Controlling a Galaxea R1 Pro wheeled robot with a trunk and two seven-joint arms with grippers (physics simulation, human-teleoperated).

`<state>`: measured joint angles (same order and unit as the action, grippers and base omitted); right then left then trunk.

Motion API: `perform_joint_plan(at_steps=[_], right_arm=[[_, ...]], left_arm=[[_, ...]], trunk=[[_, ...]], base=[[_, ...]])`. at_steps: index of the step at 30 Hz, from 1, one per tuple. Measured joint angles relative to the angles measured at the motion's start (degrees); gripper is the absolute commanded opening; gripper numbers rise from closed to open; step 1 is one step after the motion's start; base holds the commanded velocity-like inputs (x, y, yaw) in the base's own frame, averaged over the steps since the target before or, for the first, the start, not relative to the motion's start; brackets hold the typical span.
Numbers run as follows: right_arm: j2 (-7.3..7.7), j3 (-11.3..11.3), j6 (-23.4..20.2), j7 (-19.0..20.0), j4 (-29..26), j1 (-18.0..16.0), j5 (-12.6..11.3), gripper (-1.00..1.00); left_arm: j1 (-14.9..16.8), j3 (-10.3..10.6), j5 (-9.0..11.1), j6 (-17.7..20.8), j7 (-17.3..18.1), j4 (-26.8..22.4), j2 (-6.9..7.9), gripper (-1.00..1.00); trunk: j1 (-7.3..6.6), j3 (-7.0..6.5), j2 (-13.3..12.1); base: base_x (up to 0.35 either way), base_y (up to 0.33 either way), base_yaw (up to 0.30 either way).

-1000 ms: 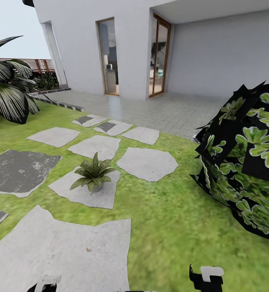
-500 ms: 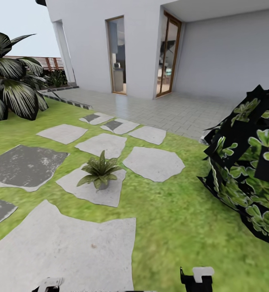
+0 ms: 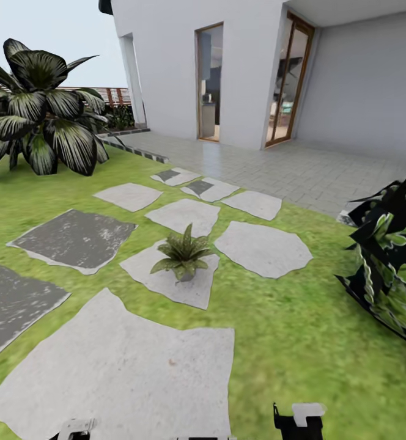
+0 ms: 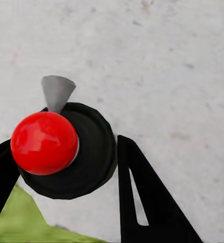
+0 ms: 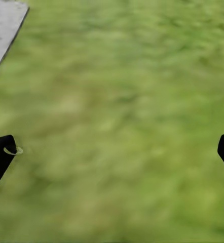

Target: Pick up the pesticide atomizer in the garden and spray insectifuge to fully cover both potted plants in the garden.

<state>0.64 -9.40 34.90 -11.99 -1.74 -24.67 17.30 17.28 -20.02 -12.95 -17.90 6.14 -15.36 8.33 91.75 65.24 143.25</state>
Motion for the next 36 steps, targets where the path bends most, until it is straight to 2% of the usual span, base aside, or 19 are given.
perform_joint_plan(at_steps=[1, 2, 3, 18, 32, 36], right_arm=[[0.03, 0.0, 0.0, 0.0, 0.0, 0.0, 0.0, 1.0], [0.05, 0.0, 0.0, 0.0, 0.0, 0.1, 0.0, 1.0], [0.05, 0.0, 0.0, 0.0, 0.0, 0.1, 0.0, 1.0], [-0.2, 0.1, 0.0, 0.0, 0.0, 0.2, 0.0, 1.0], [-0.21, 0.1, 0.0, 0.0, 0.0, 0.2, 0.1, 1.0], [-0.21, 0.1, 0.0, 0.0, 0.0, 0.2, 0.1, 1.0]], left_arm=[[0.0, -0.4, 0.4, 0.0, 0.0, 0.0, 0.02, -1.0], [0.0, -1.1, 2.1, 0.0, 0.0, 0.0, 0.11, -1.0], [0.0, -1.1, 2.3, 0.0, 0.0, 0.0, 0.08, -1.0], [0.0, -1.4, 2.3, 0.0, 0.0, 0.0, 0.22, -1.0], [0.0, -1.0, 1.9, 0.1, 0.3, -0.1, 0.0, -1.0], [0.0, -1.2, 2.4, 0.0, 0.5, -0.1, 0.03, -1.0]], trunk=[[0.0, 0.03, 0.0], [0.01, 0.07, 0.0], [0.01, 0.11, 0.0], [0.01, 0.6, 0.0], [-0.01, 0.67, 0.0], [-0.01, 0.67, 0.0]], base=[[-0.133, 0.304, 0.268], [-0.135, 0.304, 0.268], [-0.136, 0.304, 0.268], [-0.167, 0.25, 0.272], [-0.019, 0.018, 0.279], [0.0, 0.0, 0.279]])
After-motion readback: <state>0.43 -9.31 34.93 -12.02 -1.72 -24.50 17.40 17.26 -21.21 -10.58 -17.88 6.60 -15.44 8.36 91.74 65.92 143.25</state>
